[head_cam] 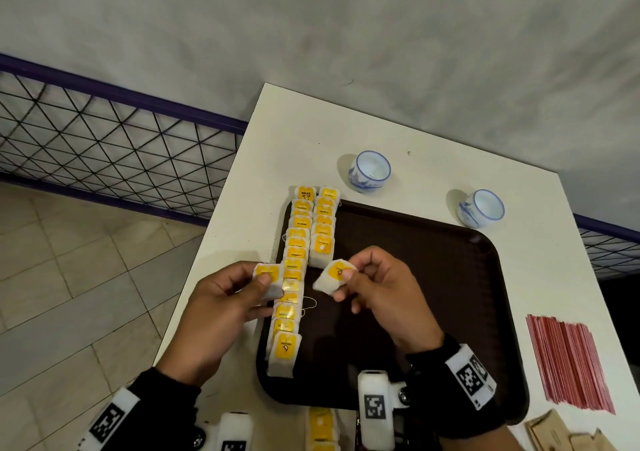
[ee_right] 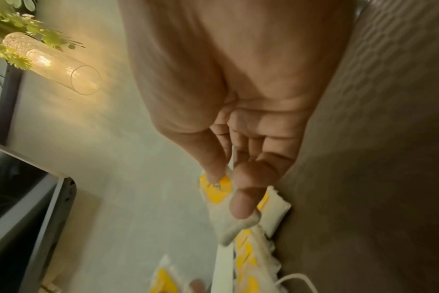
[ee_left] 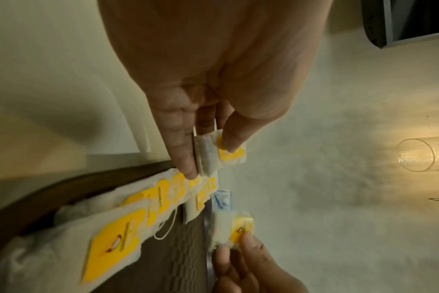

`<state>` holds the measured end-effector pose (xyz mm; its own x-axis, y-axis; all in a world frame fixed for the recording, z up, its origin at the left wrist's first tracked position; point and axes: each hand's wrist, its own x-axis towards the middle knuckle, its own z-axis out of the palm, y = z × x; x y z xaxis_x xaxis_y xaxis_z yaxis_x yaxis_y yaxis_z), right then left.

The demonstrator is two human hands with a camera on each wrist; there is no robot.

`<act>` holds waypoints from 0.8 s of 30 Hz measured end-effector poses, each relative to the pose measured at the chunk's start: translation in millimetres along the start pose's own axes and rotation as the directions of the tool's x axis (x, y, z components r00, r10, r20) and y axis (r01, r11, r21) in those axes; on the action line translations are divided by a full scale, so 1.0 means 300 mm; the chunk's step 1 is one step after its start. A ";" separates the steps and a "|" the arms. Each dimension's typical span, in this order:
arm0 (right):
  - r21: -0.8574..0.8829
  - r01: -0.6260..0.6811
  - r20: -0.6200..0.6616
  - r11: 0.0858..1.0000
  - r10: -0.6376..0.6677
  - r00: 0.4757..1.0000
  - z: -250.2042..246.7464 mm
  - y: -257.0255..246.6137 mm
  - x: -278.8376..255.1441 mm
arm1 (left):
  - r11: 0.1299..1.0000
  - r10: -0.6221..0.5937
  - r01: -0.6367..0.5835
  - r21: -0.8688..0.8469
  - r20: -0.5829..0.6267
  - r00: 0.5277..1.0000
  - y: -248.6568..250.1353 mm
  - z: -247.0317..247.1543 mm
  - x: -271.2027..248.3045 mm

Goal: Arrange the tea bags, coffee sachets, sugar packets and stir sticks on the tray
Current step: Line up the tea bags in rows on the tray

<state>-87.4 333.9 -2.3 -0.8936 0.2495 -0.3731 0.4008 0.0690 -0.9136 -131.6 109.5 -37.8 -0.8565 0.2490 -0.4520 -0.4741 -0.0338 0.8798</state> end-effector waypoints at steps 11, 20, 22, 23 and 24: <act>-0.192 -0.073 0.036 0.979 0.081 0.996 -0.002 0.051 0.113 | 0.999 -0.013 0.014 0.052 -0.030 0.999 -0.015 -0.005 -0.019; -0.267 -0.077 0.002 0.961 0.081 0.997 0.046 0.035 0.192 | 0.998 -0.021 0.023 0.063 -0.025 0.999 -0.011 -0.012 -0.020; -0.272 -0.078 -0.019 0.959 0.076 0.997 0.047 0.036 0.202 | 0.998 -0.033 0.035 0.061 -0.019 0.999 -0.015 -0.016 -0.017; -0.272 -0.080 -0.032 0.959 0.074 0.997 0.047 0.037 0.207 | 0.997 -0.037 0.038 0.064 -0.012 0.999 -0.017 -0.018 -0.016; -0.270 -0.081 -0.042 0.959 0.072 0.997 0.046 0.036 0.211 | 0.997 -0.039 0.039 0.069 -0.004 0.999 -0.018 -0.019 -0.016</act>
<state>-142.4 337.1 -38.2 -0.8530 0.2944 -0.4309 0.5114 0.3070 -0.8027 -126.2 103.0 -41.2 -0.8383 0.2463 -0.4864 -0.4919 0.0428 0.8696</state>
